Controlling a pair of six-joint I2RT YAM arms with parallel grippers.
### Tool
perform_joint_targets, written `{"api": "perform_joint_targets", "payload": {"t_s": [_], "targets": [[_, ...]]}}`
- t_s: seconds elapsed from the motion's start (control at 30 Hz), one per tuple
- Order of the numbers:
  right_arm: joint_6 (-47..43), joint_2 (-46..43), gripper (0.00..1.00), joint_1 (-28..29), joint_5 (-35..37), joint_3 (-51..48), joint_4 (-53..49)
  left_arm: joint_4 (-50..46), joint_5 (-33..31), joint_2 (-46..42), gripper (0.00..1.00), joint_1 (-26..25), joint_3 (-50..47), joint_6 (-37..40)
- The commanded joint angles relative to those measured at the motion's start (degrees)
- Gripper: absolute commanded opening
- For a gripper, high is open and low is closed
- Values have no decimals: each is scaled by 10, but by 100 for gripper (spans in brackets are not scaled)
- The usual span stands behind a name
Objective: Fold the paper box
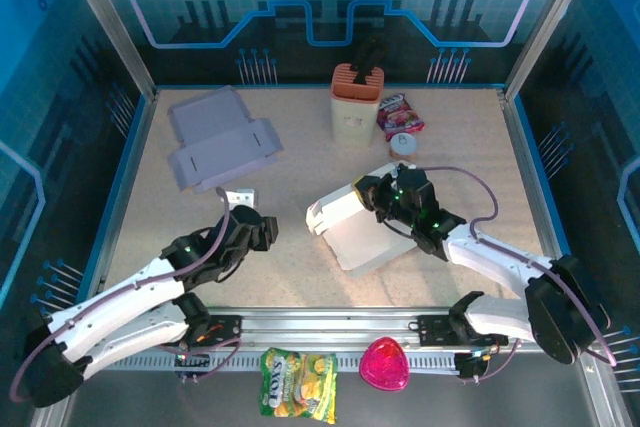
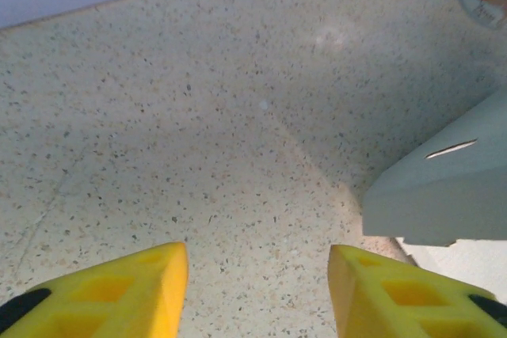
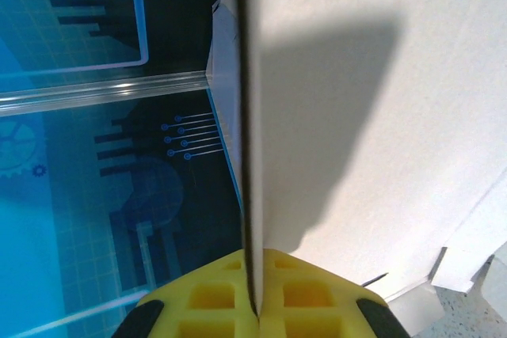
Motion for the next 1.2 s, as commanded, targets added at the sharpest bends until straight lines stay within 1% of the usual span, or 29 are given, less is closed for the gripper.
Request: {"api": "perform_joint_targets", "payload": {"t_s": [0.0,0.27,0.4,0.53,0.6,0.67,0.83,1.0,1.17], "targets": [[-14,21,0,-18,-29,-14,45,67,68,22,48,24,-12,32],[-17,61,0,-37,-56,-38,97,181,111,91,41,47,-41,92],[-31,55,0,-43,-58,-38,77,236,136,123,42,52,-55,125],[-33,62,0,-52,-69,-41,84,302,155,158,42,53,-67,170],[-35,63,0,-53,-70,-40,82,334,177,174,41,53,-71,197],[-36,65,0,-53,-71,-38,81,365,196,192,43,53,-72,220],[-36,79,0,-54,-77,-38,94,411,230,237,47,53,-68,256],[-32,83,0,-53,-76,-42,107,433,252,268,48,53,-61,272],[-32,80,0,-52,-75,-41,106,453,259,289,48,53,-62,277]]}}
